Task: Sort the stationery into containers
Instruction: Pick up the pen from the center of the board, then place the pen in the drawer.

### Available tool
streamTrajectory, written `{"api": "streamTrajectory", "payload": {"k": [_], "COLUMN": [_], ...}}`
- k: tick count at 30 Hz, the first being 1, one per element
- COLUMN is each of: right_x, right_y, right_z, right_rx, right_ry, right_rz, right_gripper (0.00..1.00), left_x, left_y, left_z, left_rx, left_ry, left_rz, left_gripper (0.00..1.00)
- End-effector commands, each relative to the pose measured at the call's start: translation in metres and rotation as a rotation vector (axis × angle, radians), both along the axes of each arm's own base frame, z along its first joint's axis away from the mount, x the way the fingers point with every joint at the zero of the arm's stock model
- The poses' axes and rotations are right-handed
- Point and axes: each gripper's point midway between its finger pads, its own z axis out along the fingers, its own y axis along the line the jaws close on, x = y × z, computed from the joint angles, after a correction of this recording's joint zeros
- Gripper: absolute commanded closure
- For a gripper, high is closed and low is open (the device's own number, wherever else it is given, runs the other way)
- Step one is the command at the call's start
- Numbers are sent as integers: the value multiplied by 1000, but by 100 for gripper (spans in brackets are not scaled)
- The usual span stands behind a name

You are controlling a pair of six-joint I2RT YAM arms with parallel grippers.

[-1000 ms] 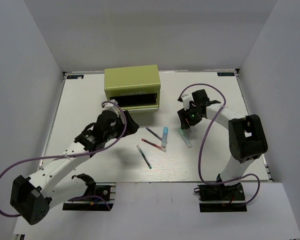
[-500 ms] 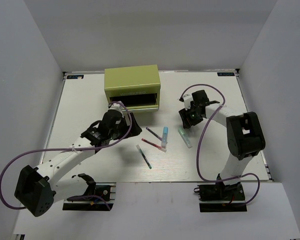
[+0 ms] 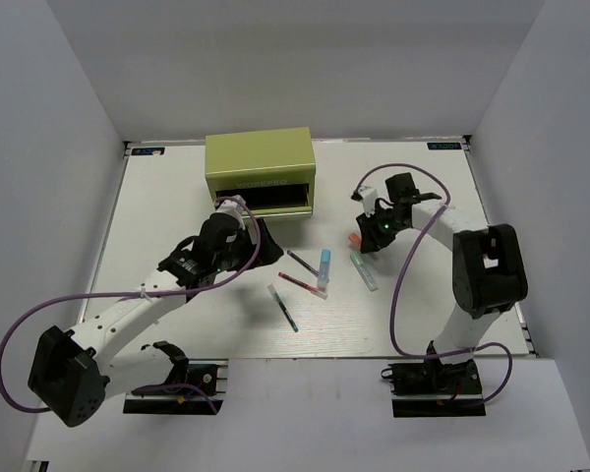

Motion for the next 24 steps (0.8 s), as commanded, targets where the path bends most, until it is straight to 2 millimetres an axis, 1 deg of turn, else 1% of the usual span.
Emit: {"api": "streamTrajectory", "payload": {"k": [1,2,3,4,6,7,8,10,11,12,13,14,15,16,17,18,19,20,21,22,24], "right_x": [-7,-10,-20,-20,-20,-15,-16,-4,-1,0,4,6,11,16,17,25,31,35,38,45,47], "right_y": [44,47,56,63,73,77,88,101,115,123,130,146,154,164,174,180,190,194,205,212,222], "right_z": [102,114,128,140,157,166,171,193,196,200,214,221,218,233,225,220,217,219,202,215,212], "right_rx": [234,255,310,313,329,330,339,361,370,380,395,404,411,417,418,408,395,385,384,380,379], "right_ry": [-259,-289,-297,-370,-421,-458,-479,-557,-574,-587,-624,-649,-648,-694,-685,-699,-728,-748,-727,-769,-772], "right_rz": [375,415,469,544,597,615,651,688,728,752,776,814,825,844,864,863,883,891,912,920,933], "right_gripper": [91,93,95,95,95,95,95,95,95,94,94,94,94,94,94,94,94,93,93,93,93], "left_x": [-1,-3,-1,-2,-2,-3,-3,-3,-4,-2,-3,-1,0,2,1,1,1,-1,-1,-1,-1], "left_y": [-5,-7,-8,-9,-9,-10,-10,-13,-14,-15,-16,-18,-21,-23,-24,-24,-24,-25,-25,-25,-25], "left_z": [11,11,14,11,11,11,11,9,9,11,6,12,13,12,13,13,13,13,13,13,13], "left_rx": [-37,-42,-48,-47,-47,-51,-51,-56,-53,-53,-44,-52,-51,-48,-53,-53,-53,-58,-58,-58,-58], "left_ry": [-44,-41,-50,-39,-39,-36,-36,-31,-33,-33,-21,-33,-32,-28,-25,-25,-25,-22,-22,-22,-22], "left_rz": [-29,-38,-38,-45,-45,-53,-53,-63,-77,-77,-92,-92,-107,-107,-116,-116,-116,-124,-124,-124,-124], "left_gripper": [1,1,1,1,1,1,1,1,1,1,1,1,1,1,1,1,1,1,1,1,1]}}
